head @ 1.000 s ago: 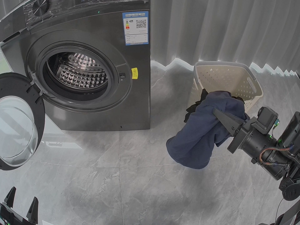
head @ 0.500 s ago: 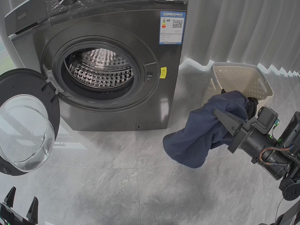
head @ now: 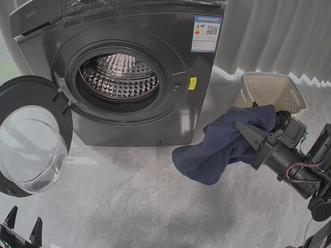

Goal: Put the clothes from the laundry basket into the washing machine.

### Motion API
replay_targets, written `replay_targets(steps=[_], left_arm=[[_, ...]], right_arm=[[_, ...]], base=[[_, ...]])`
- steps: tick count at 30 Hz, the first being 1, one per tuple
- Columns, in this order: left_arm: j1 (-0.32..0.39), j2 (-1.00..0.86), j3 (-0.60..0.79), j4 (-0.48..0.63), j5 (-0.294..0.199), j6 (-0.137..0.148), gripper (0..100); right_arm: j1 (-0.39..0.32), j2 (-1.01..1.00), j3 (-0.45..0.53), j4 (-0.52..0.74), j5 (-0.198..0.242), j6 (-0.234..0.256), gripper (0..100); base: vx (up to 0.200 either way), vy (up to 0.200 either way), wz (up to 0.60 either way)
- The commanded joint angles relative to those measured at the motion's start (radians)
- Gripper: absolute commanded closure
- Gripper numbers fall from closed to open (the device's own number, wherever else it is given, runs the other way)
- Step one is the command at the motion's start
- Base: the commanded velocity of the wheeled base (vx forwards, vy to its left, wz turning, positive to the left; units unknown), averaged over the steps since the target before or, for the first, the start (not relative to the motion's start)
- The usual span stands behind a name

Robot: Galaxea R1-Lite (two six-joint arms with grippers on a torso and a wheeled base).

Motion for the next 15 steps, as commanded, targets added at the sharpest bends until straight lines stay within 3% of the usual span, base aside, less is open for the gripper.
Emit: replay_targets(steps=[1, 4, 15], left_arm=[[0.0, -0.012, 0.018, 0.0, 0.001, -0.001, 0], [0.0, -0.012, 0.018, 0.0, 0.001, -0.001, 0], [0.0, -0.012, 0.018, 0.0, 0.001, -0.001, 0]], right_arm=[[0.0, 0.001, -0.001, -0.001, 0.0, 0.0, 100], [0.0, 0.001, 0.001, -0.001, 0.0, 0.0, 100], [0.0, 0.006, 0.004, -0.001, 0.0, 0.0, 100]], base=[[-0.2, 0.0, 0.0], [-0.2, 0.0, 0.0], [0.0, 0.0, 0.0]])
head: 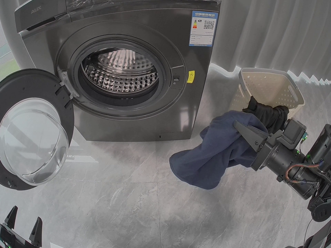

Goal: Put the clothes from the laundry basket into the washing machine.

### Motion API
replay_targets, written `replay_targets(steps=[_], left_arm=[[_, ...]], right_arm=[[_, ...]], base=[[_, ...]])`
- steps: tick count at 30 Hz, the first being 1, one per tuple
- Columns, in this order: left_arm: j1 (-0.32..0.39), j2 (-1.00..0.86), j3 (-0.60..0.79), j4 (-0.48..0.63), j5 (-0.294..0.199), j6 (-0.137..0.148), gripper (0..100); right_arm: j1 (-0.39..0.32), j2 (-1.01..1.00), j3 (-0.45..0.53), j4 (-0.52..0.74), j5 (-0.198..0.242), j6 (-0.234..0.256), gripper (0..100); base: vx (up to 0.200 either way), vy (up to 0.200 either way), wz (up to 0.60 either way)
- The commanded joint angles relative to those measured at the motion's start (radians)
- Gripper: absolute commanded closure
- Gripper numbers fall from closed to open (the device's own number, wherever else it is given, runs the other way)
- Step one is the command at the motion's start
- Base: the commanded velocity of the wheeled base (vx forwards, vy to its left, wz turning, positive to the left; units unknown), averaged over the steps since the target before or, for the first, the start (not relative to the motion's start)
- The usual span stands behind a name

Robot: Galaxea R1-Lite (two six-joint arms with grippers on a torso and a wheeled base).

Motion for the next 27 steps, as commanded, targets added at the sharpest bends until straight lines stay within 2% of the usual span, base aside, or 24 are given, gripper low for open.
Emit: replay_targets(steps=[1, 16, 21, 27], left_arm=[[0.0, -0.012, 0.018, -0.001, 0.001, 0.0, 0], [0.0, -0.012, 0.018, -0.001, 0.001, 0.0, 0], [0.0, -0.012, 0.018, -0.001, 0.001, 0.0, 0], [0.0, -0.012, 0.018, -0.001, 0.001, 0.0, 0]], right_arm=[[0.0, 0.005, 0.0, -0.001, 0.0, 0.0, 100], [-0.001, 0.003, 0.008, 0.003, -0.001, 0.0, 100], [-0.015, 0.011, 0.026, 0.0, 0.002, -0.021, 100], [-0.02, 0.0, 0.016, 0.0, -0.023, -0.009, 100]], base=[[0.0, 0.0, 0.0], [0.0, 0.2, 0.0], [0.0, 0.0, 0.0], [0.0, 0.0, 0.0]])
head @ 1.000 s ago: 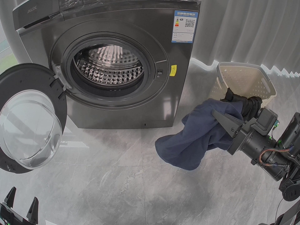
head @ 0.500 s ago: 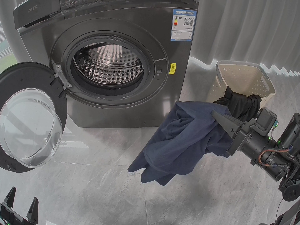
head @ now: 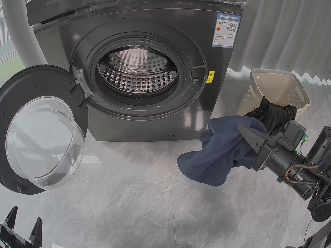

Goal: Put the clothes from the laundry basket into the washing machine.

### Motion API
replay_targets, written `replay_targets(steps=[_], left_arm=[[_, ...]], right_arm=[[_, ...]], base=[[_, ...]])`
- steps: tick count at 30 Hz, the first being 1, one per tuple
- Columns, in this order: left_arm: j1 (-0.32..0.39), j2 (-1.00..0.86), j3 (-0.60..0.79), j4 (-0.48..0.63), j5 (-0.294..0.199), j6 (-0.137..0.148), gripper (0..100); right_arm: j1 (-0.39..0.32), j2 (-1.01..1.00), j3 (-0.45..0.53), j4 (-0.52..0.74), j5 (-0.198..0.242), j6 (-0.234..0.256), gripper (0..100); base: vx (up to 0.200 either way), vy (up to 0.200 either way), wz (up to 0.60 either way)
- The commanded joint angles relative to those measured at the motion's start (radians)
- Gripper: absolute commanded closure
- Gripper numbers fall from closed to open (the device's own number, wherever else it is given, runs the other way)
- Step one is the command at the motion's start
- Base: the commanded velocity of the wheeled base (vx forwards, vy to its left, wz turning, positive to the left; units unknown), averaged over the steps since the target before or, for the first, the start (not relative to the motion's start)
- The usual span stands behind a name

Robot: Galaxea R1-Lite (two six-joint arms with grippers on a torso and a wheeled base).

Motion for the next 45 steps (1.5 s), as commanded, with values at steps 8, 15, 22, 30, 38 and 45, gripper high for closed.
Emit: replay_targets(steps=[8, 15, 22, 30, 38, 45], left_arm=[[0.0, -0.012, 0.018, 0.0, 0.0, 0.0, 0], [0.0, -0.012, 0.018, 0.0, 0.0, 0.0, 0], [0.0, -0.012, 0.018, 0.0, 0.0, 0.0, 0], [0.0, -0.012, 0.018, 0.0, 0.0, 0.0, 0], [0.0, -0.012, 0.018, 0.0, 0.0, 0.0, 0], [0.0, -0.012, 0.018, 0.0, 0.0, 0.0, 0]], right_arm=[[-0.024, -0.076, 0.029, 0.02, -0.039, 0.04, 100], [-0.067, -0.111, 0.115, 0.042, 0.02, 0.06, 100], [-0.097, -0.119, 0.108, 0.045, 0.041, 0.066, 100], [-0.099, -0.113, 0.076, 0.046, 0.083, 0.043, 100], [-0.088, -0.1, 0.076, 0.046, 0.107, 0.04, 100], [-0.053, -0.091, 0.078, 0.042, 0.122, -0.018, 100]], base=[[0.0, 0.0, 0.0], [0.0, 0.0, 0.0], [0.086, 0.0, 0.0], [0.075, 0.0, 0.0], [0.0, 0.1, 0.0], [0.0, 0.2, 0.0]])
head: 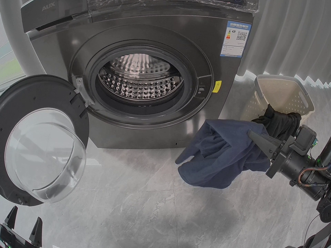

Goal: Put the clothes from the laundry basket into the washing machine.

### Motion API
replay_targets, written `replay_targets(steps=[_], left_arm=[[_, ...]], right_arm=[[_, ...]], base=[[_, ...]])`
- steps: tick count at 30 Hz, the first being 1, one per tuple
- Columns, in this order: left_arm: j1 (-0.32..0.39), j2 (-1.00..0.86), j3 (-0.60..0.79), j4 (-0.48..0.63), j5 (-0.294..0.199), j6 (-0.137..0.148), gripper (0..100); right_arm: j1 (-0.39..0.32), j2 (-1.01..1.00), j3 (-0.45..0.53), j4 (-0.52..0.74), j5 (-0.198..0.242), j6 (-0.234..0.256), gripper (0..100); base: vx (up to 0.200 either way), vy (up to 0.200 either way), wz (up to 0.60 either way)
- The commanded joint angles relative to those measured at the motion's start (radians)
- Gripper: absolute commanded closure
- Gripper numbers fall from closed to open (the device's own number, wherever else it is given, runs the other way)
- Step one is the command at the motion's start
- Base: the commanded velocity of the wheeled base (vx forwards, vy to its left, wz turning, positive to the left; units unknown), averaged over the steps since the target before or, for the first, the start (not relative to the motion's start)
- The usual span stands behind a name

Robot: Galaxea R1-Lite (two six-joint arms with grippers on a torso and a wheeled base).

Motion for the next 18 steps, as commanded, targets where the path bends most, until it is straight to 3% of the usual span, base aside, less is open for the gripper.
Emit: replay_targets(steps=[1, 3, 10, 15, 18], left_arm=[[0.0, -0.012, 0.018, 0.0, 0.001, 0.0, 0], [0.0, -0.012, 0.018, 0.0, 0.001, 0.0, 0], [0.0, -0.012, 0.018, 0.0, 0.001, 0.0, 0], [0.0, -0.012, 0.018, 0.0, 0.001, 0.0, 0], [0.0, -0.012, 0.018, 0.0, 0.001, 0.0, 0]], right_arm=[[0.022, 0.009, 0.0, -0.002, 0.005, -0.013, 100], [0.031, 0.032, -0.012, -0.009, 0.028, -0.014, 100], [0.091, 0.087, -0.042, -0.017, 0.028, -0.031, 100], [0.112, 0.131, -0.06, -0.051, 0.007, -0.046, 100], [0.132, 0.165, -0.089, -0.067, -0.041, -0.053, 100]], base=[[0.0, 0.2, 0.0], [0.0, 0.0, 0.0], [0.0, 0.0, 0.0], [0.0, 0.0, 0.0], [0.0, 0.0, 0.0]])
